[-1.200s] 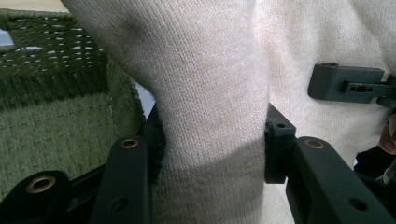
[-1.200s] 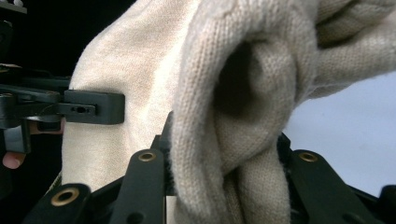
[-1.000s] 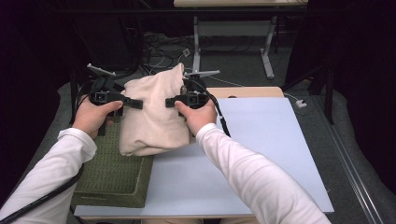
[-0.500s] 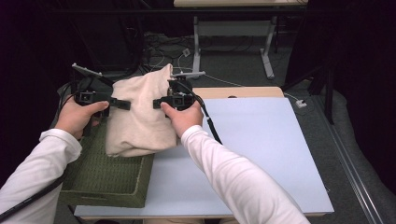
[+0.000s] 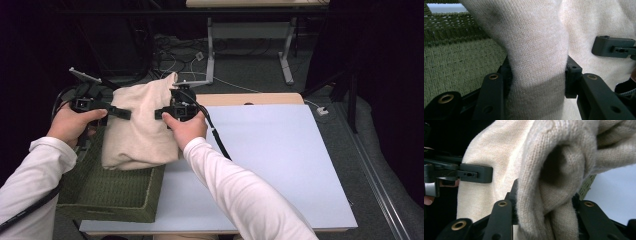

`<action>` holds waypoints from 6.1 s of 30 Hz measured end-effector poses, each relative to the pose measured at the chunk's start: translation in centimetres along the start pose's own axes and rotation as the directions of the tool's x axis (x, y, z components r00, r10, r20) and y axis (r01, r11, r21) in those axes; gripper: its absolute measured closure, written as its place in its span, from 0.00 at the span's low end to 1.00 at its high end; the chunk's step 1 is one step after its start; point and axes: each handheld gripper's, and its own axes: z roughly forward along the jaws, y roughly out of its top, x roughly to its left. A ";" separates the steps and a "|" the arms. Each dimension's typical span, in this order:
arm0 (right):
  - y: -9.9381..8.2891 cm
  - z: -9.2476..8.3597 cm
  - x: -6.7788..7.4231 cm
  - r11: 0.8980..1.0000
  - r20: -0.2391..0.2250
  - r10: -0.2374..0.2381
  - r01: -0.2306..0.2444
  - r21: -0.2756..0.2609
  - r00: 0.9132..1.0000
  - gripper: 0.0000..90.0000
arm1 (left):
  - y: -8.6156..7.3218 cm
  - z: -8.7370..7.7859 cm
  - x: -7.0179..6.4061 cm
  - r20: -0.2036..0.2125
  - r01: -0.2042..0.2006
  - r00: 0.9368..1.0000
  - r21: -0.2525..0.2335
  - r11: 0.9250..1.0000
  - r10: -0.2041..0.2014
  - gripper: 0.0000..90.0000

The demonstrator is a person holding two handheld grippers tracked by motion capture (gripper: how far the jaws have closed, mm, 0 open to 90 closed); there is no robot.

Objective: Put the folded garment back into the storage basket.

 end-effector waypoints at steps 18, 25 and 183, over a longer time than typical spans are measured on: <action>-0.3 1.4 1.3 1.000 -0.023 0.009 -0.009 0.005 1.000 0.69 | 0.0 -1.3 1.1 -0.033 0.005 0.999 0.022 1.000 -0.004 0.63; -0.4 1.8 2.1 1.000 -0.044 0.008 -0.008 0.012 0.999 0.69 | -0.2 -2.5 1.3 -0.048 -0.007 0.999 0.036 0.999 0.009 0.63; -5.7 7.0 2.7 0.903 0.015 -0.388 0.377 0.207 0.921 0.16 | -4.6 3.1 5.8 -0.298 -0.031 0.953 0.060 0.998 0.048 0.04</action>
